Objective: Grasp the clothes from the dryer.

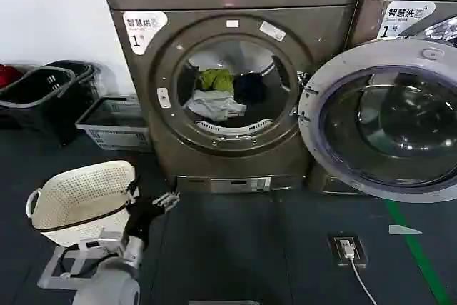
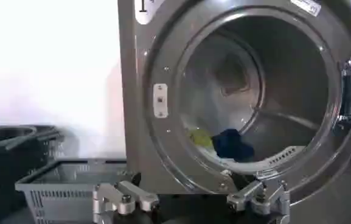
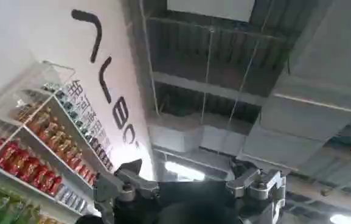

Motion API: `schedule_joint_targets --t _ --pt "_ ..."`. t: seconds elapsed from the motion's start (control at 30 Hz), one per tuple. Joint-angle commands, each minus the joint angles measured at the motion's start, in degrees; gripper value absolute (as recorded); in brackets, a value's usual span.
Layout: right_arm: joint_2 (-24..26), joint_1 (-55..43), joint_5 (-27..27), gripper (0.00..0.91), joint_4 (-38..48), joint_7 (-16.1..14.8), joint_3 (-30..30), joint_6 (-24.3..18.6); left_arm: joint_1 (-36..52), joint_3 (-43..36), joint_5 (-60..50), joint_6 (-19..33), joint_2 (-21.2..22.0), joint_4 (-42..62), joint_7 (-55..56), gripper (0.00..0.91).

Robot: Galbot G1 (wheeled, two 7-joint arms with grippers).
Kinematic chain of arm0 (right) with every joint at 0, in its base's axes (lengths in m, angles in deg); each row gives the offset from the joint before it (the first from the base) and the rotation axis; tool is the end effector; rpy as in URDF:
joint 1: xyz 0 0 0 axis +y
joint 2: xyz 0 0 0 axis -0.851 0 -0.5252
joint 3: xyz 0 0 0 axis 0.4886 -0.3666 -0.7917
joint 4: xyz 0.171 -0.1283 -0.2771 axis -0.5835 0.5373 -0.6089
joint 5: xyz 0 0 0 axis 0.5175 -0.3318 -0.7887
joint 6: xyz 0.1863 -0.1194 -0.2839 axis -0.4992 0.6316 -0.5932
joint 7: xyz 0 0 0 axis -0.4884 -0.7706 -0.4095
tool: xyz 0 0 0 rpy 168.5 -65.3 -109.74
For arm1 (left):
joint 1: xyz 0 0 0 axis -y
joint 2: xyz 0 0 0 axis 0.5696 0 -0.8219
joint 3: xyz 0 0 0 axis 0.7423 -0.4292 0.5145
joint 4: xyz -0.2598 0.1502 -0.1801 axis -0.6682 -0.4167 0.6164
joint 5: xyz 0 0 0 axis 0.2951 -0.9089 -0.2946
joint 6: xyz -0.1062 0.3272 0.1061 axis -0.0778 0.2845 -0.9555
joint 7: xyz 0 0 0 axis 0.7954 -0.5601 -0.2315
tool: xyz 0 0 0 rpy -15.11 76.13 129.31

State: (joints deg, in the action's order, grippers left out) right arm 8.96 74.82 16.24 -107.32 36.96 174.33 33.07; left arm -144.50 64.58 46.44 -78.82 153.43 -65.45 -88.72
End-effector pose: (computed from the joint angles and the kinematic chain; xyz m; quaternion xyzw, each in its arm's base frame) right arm -0.1540 -0.3689 0.0802 0.5990 0.6966 -0.3664 0.1473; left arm 0.2229 0.0128 -0.2152 -0.0284 -0.9975 -0.0331 0.0549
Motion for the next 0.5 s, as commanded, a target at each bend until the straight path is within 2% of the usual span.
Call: schedule_joint_targets --t 0.03,0.5 --pt "-0.1 -0.3 2.3 0.907 -0.2 -0.9 -0.7 -0.6 -0.1 -0.2 -0.5 0.9 0.0 -0.1 0.0 0.907" --pt "-0.4 -0.7 2.9 0.907 -0.6 -0.9 -1.0 -0.9 -0.8 -1.0 -0.5 0.2 -0.2 -1.3 -0.2 0.907"
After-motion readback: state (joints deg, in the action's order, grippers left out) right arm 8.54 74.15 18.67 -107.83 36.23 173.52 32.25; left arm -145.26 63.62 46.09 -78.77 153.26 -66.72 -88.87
